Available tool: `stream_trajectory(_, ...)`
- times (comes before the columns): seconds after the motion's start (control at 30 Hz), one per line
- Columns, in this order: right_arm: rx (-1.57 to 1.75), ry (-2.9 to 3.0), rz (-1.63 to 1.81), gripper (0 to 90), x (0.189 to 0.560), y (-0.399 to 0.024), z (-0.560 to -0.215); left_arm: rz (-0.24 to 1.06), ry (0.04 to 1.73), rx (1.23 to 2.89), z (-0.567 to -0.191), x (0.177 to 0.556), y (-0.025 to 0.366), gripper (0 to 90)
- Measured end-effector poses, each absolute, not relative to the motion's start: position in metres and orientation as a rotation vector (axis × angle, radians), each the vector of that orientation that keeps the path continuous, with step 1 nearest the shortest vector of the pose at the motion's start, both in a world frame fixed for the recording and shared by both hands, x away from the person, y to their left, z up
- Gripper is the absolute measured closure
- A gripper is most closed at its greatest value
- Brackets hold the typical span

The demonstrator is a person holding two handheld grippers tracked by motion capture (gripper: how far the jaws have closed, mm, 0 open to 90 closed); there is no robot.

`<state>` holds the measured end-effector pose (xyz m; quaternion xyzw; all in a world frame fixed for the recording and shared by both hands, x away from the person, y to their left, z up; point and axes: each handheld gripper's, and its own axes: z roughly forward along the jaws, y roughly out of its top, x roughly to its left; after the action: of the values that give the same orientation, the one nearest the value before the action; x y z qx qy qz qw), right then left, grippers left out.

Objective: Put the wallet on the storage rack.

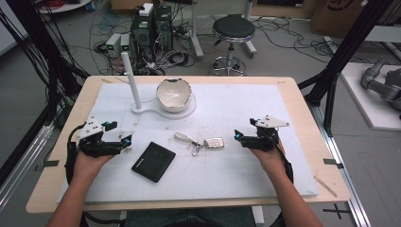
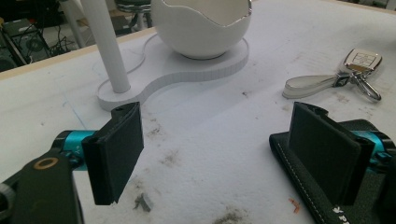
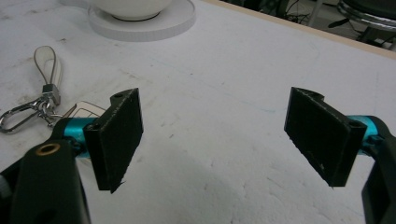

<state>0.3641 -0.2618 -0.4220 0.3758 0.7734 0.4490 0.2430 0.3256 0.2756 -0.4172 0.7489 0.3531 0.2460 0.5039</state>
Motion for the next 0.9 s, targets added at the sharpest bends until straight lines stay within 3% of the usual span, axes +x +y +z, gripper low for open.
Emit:
stream_trajectory(0.4,0.974,2.154,1.264,19.7,0.372,-0.240,-0.414,0.613,0.874,1.795,-0.418,0.314,0.286,18.5)
stream_trajectory(0.9,0.814,2.282,1.307,19.7,0.386,-0.176,-0.408,0.641,0.919,1.773,-0.421,0.288,0.310,18.4)
